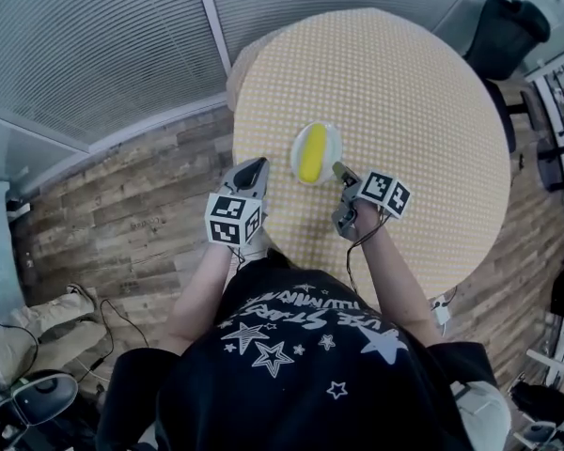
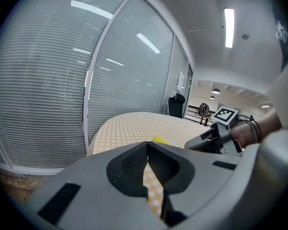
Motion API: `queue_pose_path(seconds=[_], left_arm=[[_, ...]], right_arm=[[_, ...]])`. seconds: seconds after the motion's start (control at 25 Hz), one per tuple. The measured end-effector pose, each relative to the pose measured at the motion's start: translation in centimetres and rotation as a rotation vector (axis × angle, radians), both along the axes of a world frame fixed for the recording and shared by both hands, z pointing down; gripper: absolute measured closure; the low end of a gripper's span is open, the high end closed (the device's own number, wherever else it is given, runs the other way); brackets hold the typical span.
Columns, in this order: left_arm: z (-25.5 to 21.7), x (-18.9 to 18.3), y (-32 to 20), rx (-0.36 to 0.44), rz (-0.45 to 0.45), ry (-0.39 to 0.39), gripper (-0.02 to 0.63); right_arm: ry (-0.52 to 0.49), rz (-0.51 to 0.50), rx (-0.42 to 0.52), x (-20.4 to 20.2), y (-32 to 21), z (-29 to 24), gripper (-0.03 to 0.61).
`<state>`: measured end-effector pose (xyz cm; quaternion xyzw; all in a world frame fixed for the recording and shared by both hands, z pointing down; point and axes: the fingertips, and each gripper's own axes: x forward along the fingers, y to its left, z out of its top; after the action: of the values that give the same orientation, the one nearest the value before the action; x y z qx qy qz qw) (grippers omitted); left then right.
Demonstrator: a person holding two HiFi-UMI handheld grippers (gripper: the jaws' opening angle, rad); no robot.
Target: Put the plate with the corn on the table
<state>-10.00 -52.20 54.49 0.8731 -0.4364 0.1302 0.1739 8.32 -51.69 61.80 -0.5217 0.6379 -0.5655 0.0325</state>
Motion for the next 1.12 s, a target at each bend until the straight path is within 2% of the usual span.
queue_pose_path(seconds=[0.12, 0.24, 0.32, 0.48, 0.56, 0.68, 0.84, 0.96, 1.12], left_arm=[[-0.6, 0.3, 1.1, 0.013, -0.004, -0.005, 0.606], [-1.6, 0.7, 2.8, 0.022, -0.006, -0.007, 0.606], [-2.4, 0.9, 4.1, 0.035, -0.008, -0.007, 0.606], [-3.4, 0.6, 6.3, 0.060, -0.024, -0.026, 0.606], [-4.1, 0.6, 7.7, 0.070, -0.039, -0.026, 0.606], [-5.1, 1.2, 10.3, 0.087, -0.055, -0.015, 0.606], [-5.9, 3.4, 14.3, 0.095, -0.035, -0.006, 0.606], [-6.8, 5.0, 17.7, 0.118, -0.027, -0.001, 0.606], [-7.4, 6.0, 22.3, 0.123, -0.040, 0.008, 0.606]], right_arm=[[-0.034, 0.048, 0.115, 0.8, 0.3, -2.9, 0.448], [0.011, 0.046, 0.227, 1.5, 1.1, -5.7, 0.449], [0.048, 0.025, 0.275, 1.9, 1.9, -7.0, 0.453], [0.004, -0.030, 0.348, 0.9, 4.7, -9.4, 0.456], [0.018, -0.072, 0.389, 0.5, 6.5, -10.5, 0.456], [0.082, -0.154, 0.432, 0.4, 10.0, -11.3, 0.456], [0.144, -0.210, 0.464, 1.5, 15.1, -11.7, 0.456], [0.189, -0.225, 0.488, 3.0, 18.7, -12.1, 0.456], [0.172, -0.207, 0.513, 4.5, 22.9, -12.7, 0.456]])
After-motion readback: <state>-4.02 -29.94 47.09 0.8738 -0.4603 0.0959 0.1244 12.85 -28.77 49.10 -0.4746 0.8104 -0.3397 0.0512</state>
